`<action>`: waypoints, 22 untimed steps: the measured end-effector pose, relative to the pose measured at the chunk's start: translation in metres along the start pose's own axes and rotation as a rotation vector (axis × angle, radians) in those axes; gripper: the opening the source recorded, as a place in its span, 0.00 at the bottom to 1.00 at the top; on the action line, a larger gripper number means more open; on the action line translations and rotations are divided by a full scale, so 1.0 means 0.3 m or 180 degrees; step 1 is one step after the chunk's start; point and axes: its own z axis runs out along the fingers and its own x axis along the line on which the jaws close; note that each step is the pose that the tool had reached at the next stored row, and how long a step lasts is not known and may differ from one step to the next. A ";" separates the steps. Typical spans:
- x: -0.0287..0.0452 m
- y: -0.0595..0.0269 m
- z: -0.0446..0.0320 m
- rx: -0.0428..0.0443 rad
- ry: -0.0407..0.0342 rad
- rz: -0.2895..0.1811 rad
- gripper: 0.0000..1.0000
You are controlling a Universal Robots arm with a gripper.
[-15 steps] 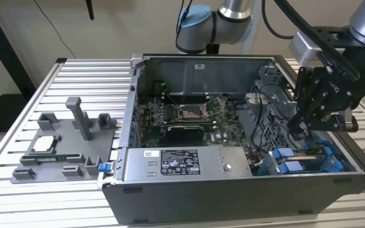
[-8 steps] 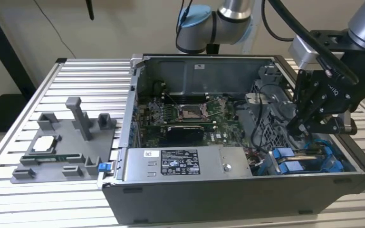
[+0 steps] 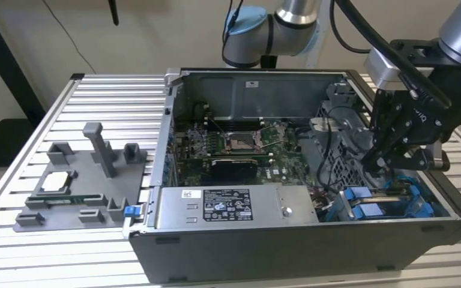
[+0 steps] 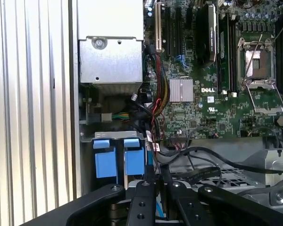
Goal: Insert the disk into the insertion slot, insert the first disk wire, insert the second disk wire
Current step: 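Insert the second disk wire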
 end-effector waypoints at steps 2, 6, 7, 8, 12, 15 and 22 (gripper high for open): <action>0.000 -0.001 0.004 0.0000 0.0000 0.0000 0.00; 0.002 -0.005 0.015 0.0000 0.0003 0.0000 0.00; 0.002 -0.007 0.018 0.0000 0.0003 0.0000 0.00; 0.002 -0.010 0.022 0.0000 0.0003 0.0000 0.00; 0.002 -0.034 0.032 0.0000 0.0005 0.0000 0.00; 0.002 -0.042 0.034 -0.0002 0.0005 0.0001 0.00; 0.003 -0.051 0.044 0.0009 0.0223 0.0015 0.00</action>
